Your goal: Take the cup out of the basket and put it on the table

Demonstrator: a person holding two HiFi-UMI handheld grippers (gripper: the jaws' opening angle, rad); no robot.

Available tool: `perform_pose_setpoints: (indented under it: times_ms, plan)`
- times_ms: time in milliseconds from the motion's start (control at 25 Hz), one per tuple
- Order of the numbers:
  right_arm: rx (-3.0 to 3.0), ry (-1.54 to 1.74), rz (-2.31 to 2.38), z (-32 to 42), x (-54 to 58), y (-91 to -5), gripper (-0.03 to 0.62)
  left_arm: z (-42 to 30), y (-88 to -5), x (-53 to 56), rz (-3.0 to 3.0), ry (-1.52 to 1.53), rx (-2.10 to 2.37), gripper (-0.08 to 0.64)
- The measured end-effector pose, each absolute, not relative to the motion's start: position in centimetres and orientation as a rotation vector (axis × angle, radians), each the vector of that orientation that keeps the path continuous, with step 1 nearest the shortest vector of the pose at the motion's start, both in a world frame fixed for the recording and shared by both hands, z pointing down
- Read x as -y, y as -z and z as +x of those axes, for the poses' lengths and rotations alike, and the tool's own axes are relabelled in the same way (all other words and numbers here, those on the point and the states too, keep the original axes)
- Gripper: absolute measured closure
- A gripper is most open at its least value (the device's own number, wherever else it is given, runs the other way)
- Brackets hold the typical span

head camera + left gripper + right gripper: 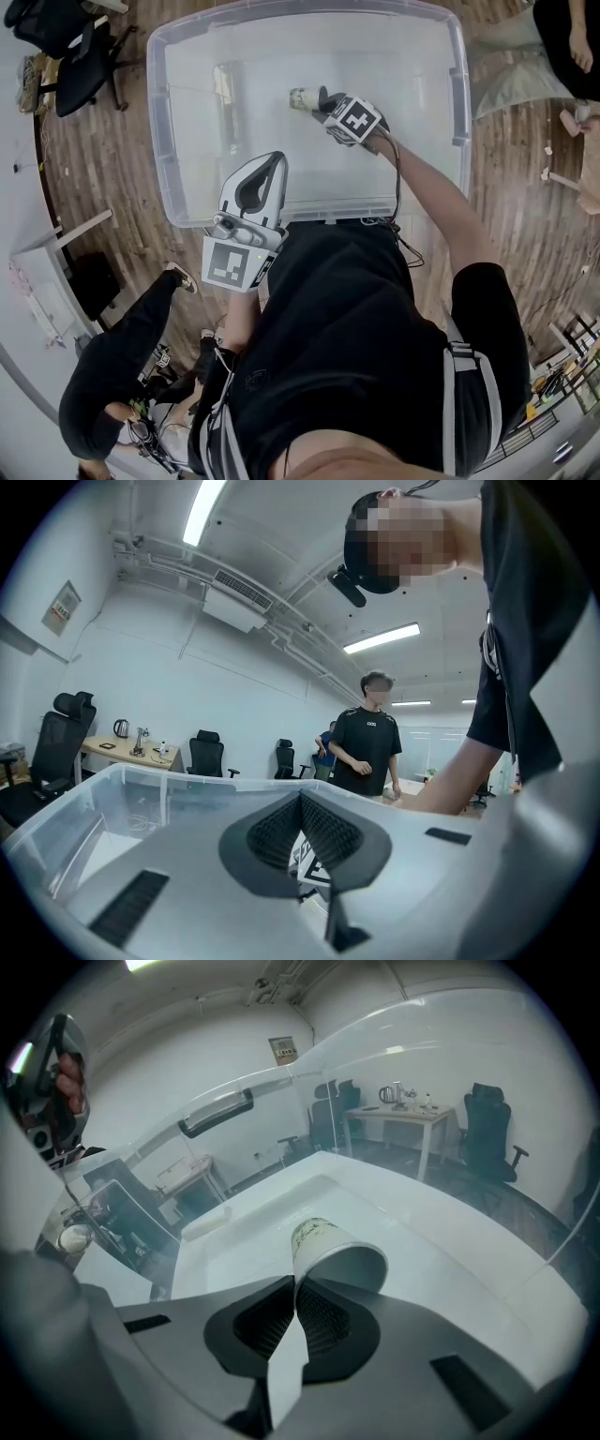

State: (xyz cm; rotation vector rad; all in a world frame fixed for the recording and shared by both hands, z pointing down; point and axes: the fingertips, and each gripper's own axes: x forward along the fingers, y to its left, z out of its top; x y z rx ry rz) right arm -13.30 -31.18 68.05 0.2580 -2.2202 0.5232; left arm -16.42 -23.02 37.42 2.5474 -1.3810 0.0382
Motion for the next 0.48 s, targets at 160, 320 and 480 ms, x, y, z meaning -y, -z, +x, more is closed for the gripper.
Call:
perform_pose_setpoints:
  times_ms: [160,320,480]
  plan:
    - [2.25,-0.504,0.263,-13.5,31.1,-66.3,0.566,-16.2,-37.3,22.5,2.556,-0.04,1.374,0.541]
    - [2.281,-0.472,0.275,-13.3,31.1,-64.2,0.566,-15.9,-37.1,22.2,2.564,-0.041,1.378,0.541]
    - [2.292,-0.46,0.3,-12.8,31.2,-62.4,0.568,-15.5,-36.9,21.7,2.57,-0.044,1.376,0.542]
